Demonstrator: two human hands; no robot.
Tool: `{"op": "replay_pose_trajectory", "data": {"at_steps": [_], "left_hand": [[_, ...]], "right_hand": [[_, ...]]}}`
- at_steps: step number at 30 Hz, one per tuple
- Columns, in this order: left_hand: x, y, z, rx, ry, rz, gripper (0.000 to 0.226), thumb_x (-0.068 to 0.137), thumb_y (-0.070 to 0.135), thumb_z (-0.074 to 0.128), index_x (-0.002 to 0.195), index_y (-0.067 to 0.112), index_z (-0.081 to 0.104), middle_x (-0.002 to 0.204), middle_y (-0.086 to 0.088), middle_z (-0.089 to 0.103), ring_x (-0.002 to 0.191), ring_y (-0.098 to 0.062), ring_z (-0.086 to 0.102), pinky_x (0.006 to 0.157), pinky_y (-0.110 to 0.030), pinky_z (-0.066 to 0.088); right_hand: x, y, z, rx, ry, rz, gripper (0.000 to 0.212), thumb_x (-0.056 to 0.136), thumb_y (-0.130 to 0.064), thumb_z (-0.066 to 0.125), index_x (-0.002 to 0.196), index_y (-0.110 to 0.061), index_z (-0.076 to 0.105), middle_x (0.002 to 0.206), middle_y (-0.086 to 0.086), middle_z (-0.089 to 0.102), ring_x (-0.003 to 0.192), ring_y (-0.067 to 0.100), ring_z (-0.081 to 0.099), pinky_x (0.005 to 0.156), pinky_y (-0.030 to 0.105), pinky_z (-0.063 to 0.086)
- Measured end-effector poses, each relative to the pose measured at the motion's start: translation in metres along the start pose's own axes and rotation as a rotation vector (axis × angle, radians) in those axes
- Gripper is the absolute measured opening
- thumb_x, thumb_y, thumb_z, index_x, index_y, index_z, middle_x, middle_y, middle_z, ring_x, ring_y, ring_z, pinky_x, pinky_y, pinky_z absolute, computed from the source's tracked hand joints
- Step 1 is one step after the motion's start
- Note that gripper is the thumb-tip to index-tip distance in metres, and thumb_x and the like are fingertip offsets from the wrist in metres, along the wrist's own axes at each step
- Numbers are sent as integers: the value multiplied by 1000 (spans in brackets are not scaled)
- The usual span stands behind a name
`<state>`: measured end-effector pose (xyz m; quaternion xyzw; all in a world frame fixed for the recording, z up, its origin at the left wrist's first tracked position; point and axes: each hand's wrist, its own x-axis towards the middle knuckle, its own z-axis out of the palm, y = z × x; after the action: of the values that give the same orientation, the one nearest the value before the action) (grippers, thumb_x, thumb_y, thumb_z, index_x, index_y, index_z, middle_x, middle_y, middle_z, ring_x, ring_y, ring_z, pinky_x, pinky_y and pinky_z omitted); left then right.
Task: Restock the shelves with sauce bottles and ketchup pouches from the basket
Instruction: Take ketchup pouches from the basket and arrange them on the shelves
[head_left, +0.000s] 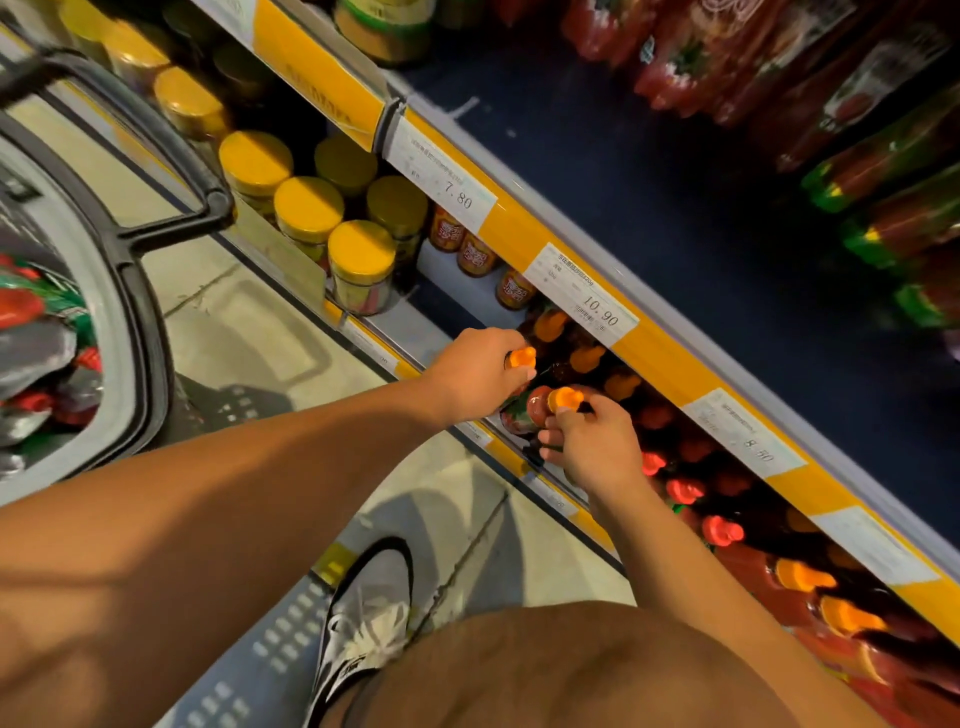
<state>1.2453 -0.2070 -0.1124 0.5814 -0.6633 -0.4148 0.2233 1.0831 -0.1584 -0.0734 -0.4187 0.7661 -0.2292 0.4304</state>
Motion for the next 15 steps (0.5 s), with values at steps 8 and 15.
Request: {"op": "replay_pose_trajectory", "data": {"at_steps": [8,15], "left_hand": [[1,16,18,13,119,-112,24,94,37,70,83,17,63,79,0,66,77,-23,66,77,-46,59],[1,24,20,-131,136,-201,20,91,35,74,87,18,65,81,-2,72,74,-22,74,75,-45,64]], "right_hand": [[-10,5,-9,-28,-100,-8,26,100,-11,55,113,-33,54,112,3,67,100,24,69,82,49,64],[-34,6,-38,73,-120,-11,51,97,-3,60,142,-26,51,122,-1,61,103,28,70,72,36,62]]}}
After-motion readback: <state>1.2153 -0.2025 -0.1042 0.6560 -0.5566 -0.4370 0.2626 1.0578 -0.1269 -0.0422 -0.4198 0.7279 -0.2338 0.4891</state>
